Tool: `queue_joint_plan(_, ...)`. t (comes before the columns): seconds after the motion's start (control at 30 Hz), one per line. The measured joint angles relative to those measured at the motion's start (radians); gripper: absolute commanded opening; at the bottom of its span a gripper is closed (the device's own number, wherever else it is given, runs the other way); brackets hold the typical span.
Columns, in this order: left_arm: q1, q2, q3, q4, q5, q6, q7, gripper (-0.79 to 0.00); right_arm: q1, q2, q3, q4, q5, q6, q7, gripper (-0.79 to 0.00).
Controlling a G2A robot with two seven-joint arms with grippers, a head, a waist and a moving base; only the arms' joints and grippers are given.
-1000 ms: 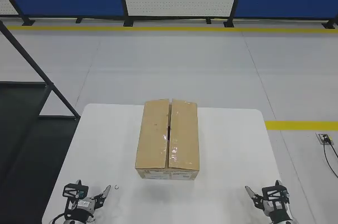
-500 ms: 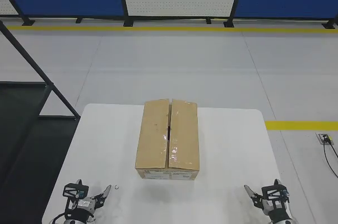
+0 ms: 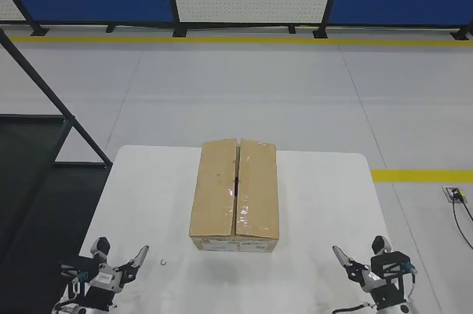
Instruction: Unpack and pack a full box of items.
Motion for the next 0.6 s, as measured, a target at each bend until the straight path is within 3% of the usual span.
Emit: queue_joint_plan(0.6,-0.001,0.0,0.001,0.001,0.001,0.002,-0.007,0.0,0.0,0.0,0.0,0.001,-0.001,-0.001,0.0,0.0)
